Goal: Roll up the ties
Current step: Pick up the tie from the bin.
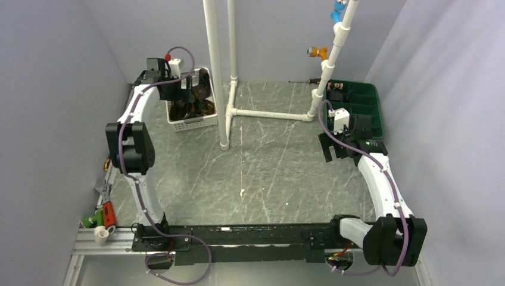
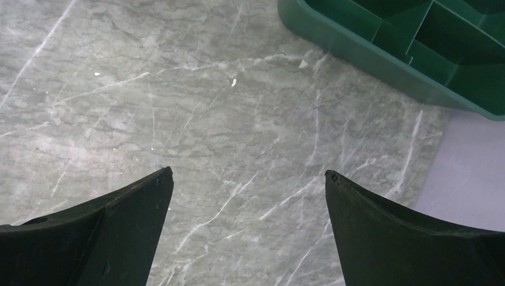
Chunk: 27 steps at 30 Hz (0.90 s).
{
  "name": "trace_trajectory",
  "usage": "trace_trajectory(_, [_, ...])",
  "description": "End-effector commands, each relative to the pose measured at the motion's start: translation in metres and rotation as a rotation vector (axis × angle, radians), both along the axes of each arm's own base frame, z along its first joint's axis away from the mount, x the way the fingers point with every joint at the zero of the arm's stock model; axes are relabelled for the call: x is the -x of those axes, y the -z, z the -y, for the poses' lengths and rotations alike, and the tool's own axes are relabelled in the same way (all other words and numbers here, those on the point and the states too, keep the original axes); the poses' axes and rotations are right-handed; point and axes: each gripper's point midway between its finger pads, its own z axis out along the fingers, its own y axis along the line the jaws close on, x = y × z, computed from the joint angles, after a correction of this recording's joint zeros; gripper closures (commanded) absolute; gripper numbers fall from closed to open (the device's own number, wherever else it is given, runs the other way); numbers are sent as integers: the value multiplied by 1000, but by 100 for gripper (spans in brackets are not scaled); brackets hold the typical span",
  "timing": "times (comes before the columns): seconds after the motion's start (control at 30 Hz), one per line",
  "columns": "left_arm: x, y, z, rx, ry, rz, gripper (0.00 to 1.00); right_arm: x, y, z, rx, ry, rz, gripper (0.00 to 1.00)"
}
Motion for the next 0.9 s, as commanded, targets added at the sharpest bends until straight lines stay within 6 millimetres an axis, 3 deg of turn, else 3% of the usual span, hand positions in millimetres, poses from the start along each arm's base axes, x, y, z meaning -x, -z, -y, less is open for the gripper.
trace_trajectory(0.0, [-27,7,6,8,1,37,1,-16,-17,7,28,32,53,0])
trace_trajectory(0.1, [-38,24,4,-8,3,31,14,-18,-16,7,25,29,40,0])
trace_trajectory(0.2, [-47,22,3,-21,15,39,39,-20,-18,8,32,26,41,0])
trace_trajectory(0.27, [-48,5,7,-16,47,70,61,-22,-19,8,33,21,41,0])
trace_trajectory(0.4, [-21,-70,18,7,126,198,100,-23,-22,5,24,12,49,0])
trace_trajectory(0.53, [30,-132,16,-42,178,307,100,-25,-26,1,6,-5,57,0])
trace_trajectory(0.63, [76,-162,-9,-18,183,346,100,-25,-27,-3,-5,-27,60,0])
trace_trajectory(0.77, [137,-192,-35,7,229,390,100,-28,-32,-8,-26,-50,67,0])
trace_trajectory(0.87, [188,-211,-26,-69,337,429,100,-29,-34,-11,-42,-52,71,0])
